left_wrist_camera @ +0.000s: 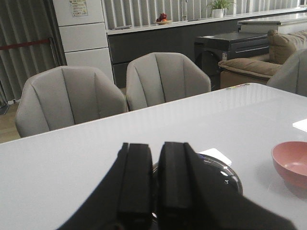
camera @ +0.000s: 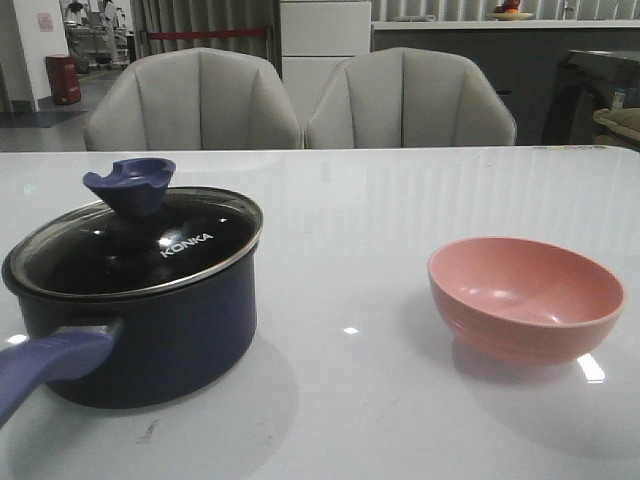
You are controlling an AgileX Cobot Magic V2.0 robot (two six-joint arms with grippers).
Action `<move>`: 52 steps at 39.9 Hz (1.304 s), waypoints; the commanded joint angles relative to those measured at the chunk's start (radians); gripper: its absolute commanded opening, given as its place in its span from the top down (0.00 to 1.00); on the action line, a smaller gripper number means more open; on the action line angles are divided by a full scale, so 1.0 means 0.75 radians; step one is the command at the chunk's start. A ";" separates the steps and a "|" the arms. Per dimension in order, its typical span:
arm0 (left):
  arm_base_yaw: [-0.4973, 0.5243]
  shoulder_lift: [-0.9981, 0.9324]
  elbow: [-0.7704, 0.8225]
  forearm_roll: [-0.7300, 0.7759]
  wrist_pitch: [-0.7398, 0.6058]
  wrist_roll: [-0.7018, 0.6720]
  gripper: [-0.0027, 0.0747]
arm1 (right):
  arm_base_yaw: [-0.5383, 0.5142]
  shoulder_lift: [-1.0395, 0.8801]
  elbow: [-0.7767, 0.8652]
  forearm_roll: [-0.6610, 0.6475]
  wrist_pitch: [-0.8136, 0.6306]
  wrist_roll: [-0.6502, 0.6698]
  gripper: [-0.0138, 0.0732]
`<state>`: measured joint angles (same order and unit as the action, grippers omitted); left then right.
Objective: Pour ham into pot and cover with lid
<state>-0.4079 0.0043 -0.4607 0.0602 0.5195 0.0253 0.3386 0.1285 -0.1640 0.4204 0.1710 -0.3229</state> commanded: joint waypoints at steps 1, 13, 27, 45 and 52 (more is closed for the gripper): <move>-0.006 0.019 -0.017 0.004 -0.126 -0.017 0.82 | 0.001 0.011 -0.034 0.012 -0.090 -0.013 0.66; 0.271 0.019 0.298 -0.033 -0.511 -0.017 0.82 | 0.001 0.011 -0.034 0.012 -0.090 -0.013 0.66; 0.520 -0.043 0.639 -0.088 -0.766 -0.072 0.82 | 0.001 0.011 -0.034 0.012 -0.090 -0.013 0.66; 0.539 -0.043 0.664 -0.088 -0.739 -0.134 0.82 | 0.001 0.012 -0.034 0.012 -0.080 -0.013 0.66; 0.539 -0.043 0.664 -0.088 -0.739 -0.134 0.82 | 0.001 0.012 -0.034 0.012 -0.080 -0.013 0.66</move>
<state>-0.0066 -0.0056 0.0076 0.0000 0.0368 -0.0659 0.3386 0.1285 -0.1640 0.4204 0.1784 -0.3229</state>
